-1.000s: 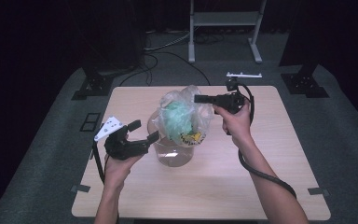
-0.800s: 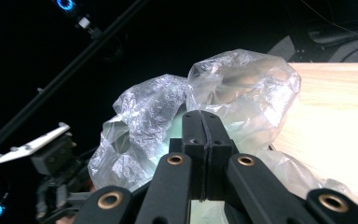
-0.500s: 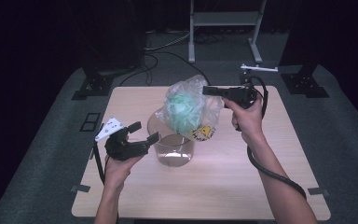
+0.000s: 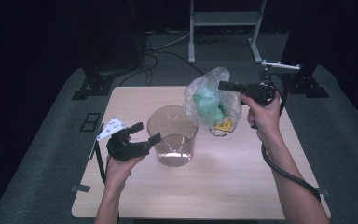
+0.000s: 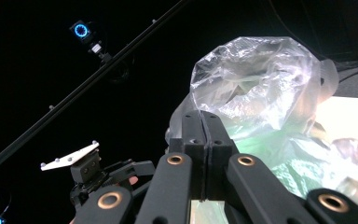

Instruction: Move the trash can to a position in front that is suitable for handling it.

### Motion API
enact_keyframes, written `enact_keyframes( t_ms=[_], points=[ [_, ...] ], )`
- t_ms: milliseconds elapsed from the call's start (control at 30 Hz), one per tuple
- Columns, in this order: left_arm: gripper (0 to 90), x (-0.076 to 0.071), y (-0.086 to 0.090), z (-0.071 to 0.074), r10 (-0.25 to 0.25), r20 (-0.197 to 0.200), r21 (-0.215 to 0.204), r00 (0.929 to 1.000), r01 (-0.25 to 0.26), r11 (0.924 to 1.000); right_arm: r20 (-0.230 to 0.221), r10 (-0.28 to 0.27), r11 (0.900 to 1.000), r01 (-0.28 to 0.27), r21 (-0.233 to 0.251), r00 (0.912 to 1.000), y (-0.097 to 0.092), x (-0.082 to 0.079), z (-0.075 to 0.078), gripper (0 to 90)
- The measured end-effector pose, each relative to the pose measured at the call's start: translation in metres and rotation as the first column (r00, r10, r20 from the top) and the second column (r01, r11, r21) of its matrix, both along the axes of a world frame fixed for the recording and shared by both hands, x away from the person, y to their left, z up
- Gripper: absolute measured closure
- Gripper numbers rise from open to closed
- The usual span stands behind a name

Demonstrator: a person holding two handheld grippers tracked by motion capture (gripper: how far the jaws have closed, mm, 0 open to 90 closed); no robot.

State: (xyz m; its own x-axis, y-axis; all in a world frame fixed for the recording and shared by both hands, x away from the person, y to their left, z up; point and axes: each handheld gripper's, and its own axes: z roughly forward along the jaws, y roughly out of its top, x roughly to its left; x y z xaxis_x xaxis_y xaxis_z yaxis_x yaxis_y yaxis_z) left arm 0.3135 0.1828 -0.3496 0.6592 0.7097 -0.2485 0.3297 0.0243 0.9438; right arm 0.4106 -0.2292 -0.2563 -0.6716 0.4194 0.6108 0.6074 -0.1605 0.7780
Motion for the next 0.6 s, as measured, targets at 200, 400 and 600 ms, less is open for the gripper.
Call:
enact_keyframes(
  t_ms=[200, 400, 600],
  points=[
    [10.0, 0.000, 0.001, -0.001, -0.002, 0.000, 0.002, 1.0000, 0.002, 1.0000, -0.010, -0.029, 0.9996, 0.029, 0.000, 0.9995, -0.019, -0.002, -0.006, 90.0],
    [9.9, -0.001, 0.002, -0.001, -0.003, 0.002, -0.003, 1.0000, 0.003, 1.0000, -0.032, -0.041, 0.9991, 0.040, -0.011, 0.9987, -0.031, -0.003, -0.016, 90.0],
    [9.6, -0.002, 0.005, -0.001, -0.007, 0.009, 0.001, 0.9999, 0.007, 1.0000, -0.056, -0.056, 0.9985, 0.055, -0.006, 0.9969, -0.041, -0.002, -0.028, 90.0]
  ],
)
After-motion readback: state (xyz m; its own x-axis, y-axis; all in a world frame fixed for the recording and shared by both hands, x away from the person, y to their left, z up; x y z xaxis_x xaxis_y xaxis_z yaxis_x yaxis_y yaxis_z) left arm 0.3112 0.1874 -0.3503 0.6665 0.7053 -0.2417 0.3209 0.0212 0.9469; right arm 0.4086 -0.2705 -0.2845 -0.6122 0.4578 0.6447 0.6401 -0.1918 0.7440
